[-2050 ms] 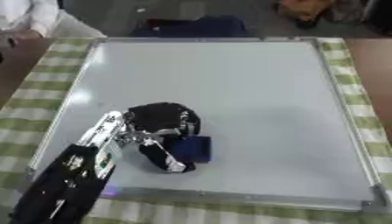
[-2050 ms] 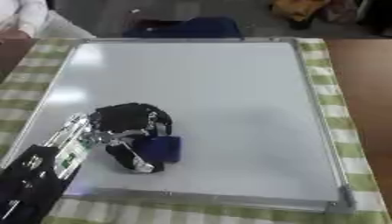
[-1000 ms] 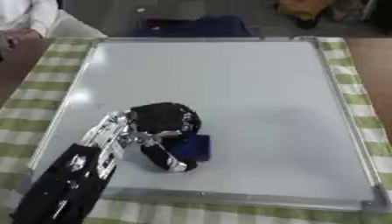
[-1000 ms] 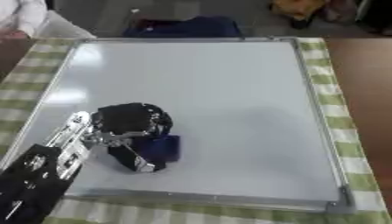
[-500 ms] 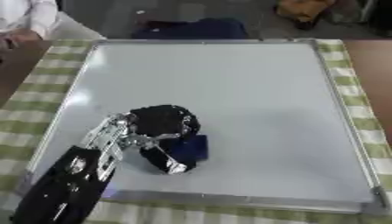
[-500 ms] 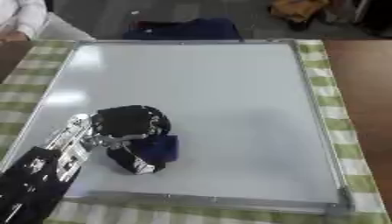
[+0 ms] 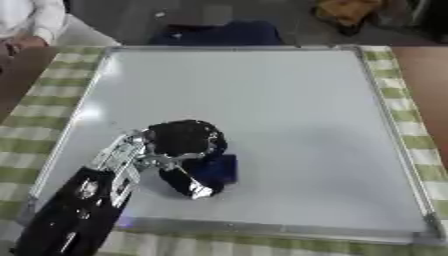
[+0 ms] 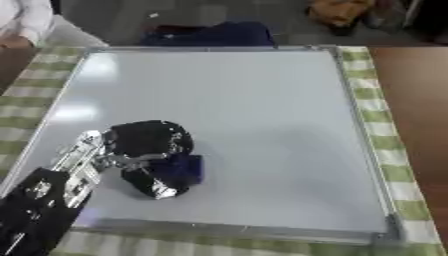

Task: Wipe the whiteboard clean with a brush.

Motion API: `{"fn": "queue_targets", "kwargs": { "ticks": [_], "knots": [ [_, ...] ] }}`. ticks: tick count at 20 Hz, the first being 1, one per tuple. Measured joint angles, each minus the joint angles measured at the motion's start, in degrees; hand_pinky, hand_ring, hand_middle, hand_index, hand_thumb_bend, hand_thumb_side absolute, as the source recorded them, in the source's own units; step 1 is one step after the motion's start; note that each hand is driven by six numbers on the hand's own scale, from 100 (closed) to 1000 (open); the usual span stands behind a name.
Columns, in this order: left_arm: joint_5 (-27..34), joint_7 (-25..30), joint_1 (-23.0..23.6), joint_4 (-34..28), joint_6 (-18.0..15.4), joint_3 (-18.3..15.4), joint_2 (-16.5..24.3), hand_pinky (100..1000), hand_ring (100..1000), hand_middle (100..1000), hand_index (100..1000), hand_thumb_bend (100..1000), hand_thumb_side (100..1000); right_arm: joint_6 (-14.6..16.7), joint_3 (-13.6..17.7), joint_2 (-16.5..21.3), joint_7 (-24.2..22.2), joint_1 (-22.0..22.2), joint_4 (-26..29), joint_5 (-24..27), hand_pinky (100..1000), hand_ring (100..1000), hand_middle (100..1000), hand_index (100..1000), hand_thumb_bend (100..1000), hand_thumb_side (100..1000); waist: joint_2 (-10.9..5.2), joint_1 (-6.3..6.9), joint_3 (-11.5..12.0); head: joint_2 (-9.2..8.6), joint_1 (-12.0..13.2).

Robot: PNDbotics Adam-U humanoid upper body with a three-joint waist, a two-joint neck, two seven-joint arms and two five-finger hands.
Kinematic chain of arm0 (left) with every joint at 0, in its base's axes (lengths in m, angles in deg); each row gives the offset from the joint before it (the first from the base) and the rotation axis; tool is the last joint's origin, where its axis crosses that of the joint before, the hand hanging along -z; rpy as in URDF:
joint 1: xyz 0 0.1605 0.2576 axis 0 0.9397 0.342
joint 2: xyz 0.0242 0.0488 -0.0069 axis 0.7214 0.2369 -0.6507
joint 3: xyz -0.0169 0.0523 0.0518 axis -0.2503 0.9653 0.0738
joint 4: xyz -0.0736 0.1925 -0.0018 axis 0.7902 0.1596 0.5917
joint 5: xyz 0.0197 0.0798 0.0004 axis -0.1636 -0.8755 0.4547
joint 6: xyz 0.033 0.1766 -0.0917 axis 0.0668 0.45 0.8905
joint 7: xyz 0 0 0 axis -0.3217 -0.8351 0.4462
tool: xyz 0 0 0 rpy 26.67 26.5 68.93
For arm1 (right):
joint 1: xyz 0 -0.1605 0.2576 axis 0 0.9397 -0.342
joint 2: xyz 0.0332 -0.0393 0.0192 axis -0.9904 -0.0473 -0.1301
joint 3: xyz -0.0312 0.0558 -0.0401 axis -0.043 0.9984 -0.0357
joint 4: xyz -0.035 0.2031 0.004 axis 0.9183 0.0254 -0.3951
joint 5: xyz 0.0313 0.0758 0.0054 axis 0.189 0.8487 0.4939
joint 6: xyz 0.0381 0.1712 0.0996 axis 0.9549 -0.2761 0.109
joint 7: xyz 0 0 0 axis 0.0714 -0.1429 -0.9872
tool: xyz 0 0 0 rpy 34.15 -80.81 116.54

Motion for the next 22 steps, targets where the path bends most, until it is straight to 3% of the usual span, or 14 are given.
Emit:
{"fn": "queue_targets", "kwargs": {
  "ticks": [13,22],
  "knots": [
    [-0.12,-0.71,-0.25,1.13,-0.03,-3.02,4.68,752,699,414,118,238,432,0.00,0.01,0.00,-0.01,0.04,0.00,-0.05,676,588,508,560,100,1000,0.09,-0.04,0.07,-0.42,-0.50],
    [1.06,-1.03,-0.54,3.55,2.42,-7.12,9.08,746,681,390,116,218,442,0.14,0.01,0.00,0.06,0.04,0.00,-0.07,677,588,507,560,100,1000,0.46,-0.39,0.12,-0.98,-1.00]
  ]
}}
